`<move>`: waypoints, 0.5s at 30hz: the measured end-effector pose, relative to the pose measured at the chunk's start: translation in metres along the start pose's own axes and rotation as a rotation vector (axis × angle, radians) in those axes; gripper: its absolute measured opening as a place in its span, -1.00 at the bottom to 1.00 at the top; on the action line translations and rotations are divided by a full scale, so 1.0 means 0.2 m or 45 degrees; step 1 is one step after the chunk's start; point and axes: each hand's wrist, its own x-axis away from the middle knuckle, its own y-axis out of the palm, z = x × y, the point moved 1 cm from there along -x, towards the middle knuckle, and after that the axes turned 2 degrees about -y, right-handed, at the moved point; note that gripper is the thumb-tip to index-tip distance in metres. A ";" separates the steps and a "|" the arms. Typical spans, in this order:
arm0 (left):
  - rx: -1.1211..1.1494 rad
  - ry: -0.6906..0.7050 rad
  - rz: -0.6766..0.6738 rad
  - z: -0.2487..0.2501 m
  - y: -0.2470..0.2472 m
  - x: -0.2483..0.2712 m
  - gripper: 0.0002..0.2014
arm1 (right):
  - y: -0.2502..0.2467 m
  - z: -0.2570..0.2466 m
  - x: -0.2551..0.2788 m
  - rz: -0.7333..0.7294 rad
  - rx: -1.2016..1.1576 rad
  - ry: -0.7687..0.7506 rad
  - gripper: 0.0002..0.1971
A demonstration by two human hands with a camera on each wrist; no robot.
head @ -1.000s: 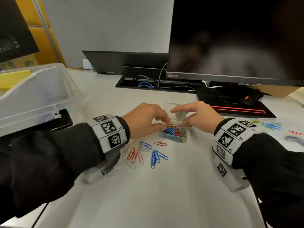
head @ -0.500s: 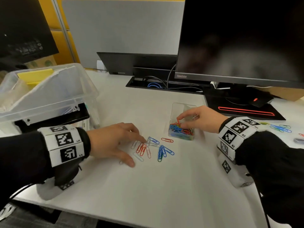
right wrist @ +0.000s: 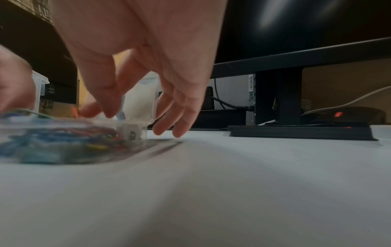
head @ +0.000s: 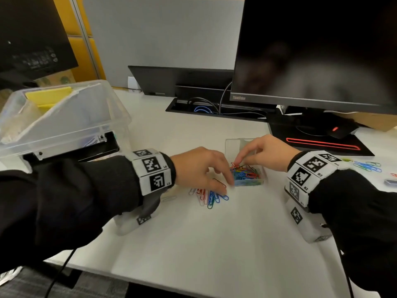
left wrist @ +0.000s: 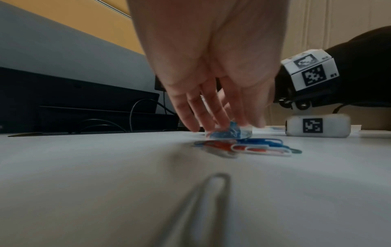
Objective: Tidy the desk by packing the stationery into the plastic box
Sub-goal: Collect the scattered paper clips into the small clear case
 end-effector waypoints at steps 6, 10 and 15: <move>-0.050 0.070 -0.090 -0.03 0.01 0.03 -0.88 | 0.02 0.00 0.00 -0.111 -0.129 0.080 -0.93; -0.025 -0.013 0.011 -0.09 -0.03 0.12 -0.82 | 0.02 0.03 0.00 -0.061 -0.051 0.102 -0.90; -0.028 -0.301 0.146 -0.18 -0.05 0.25 -0.59 | 0.01 0.06 -0.02 0.042 0.020 0.044 -0.84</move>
